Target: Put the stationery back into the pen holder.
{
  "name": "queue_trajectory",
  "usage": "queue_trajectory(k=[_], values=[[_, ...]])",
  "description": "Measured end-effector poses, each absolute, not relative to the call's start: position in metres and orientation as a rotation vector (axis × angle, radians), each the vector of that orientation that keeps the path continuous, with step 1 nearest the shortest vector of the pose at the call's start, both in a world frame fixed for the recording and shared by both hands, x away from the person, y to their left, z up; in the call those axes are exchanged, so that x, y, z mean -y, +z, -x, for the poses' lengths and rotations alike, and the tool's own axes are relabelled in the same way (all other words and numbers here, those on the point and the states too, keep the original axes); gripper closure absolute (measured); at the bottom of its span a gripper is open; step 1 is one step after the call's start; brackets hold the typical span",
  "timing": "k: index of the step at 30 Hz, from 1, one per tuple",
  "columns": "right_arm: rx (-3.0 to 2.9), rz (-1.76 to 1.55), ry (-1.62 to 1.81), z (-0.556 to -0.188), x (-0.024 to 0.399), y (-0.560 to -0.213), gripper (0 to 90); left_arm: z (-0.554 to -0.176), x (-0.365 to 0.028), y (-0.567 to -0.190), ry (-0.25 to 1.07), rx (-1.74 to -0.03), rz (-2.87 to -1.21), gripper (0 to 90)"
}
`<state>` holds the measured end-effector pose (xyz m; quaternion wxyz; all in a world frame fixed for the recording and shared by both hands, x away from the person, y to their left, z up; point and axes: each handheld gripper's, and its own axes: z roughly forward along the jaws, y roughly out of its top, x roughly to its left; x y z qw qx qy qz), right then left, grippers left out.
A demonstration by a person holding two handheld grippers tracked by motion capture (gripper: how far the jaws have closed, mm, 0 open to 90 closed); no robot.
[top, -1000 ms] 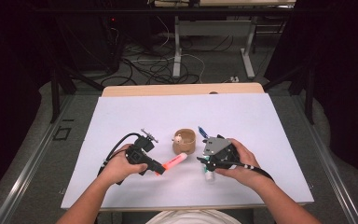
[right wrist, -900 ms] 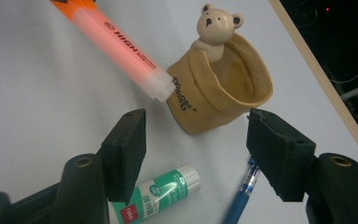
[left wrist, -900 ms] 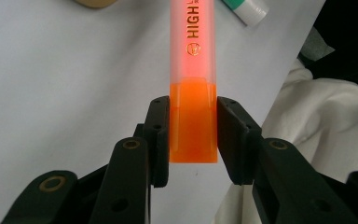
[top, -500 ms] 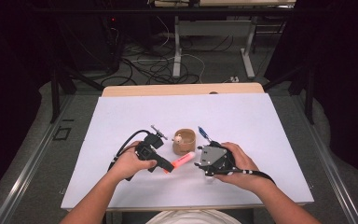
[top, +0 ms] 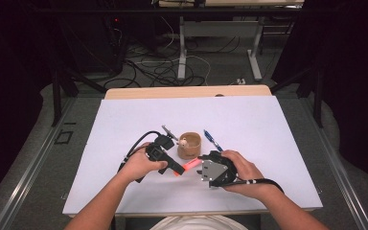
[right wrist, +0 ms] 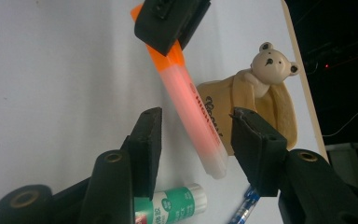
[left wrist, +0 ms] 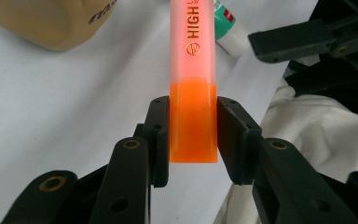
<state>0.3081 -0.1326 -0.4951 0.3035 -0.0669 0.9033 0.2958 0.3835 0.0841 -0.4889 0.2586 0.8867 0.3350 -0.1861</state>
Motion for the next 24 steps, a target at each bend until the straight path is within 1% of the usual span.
queue_trajectory(k=[18,24], values=[[-2.281,0.323,0.650,-0.302,0.119,-0.509,63.7,-0.389,-0.068,-0.481,-0.561,-0.925,-2.384,67.1],[-2.238,0.389,0.607,-0.301,0.116,-0.510,65.2,-0.391,-0.066,-0.482,-0.573,-0.928,-2.384,67.1]])
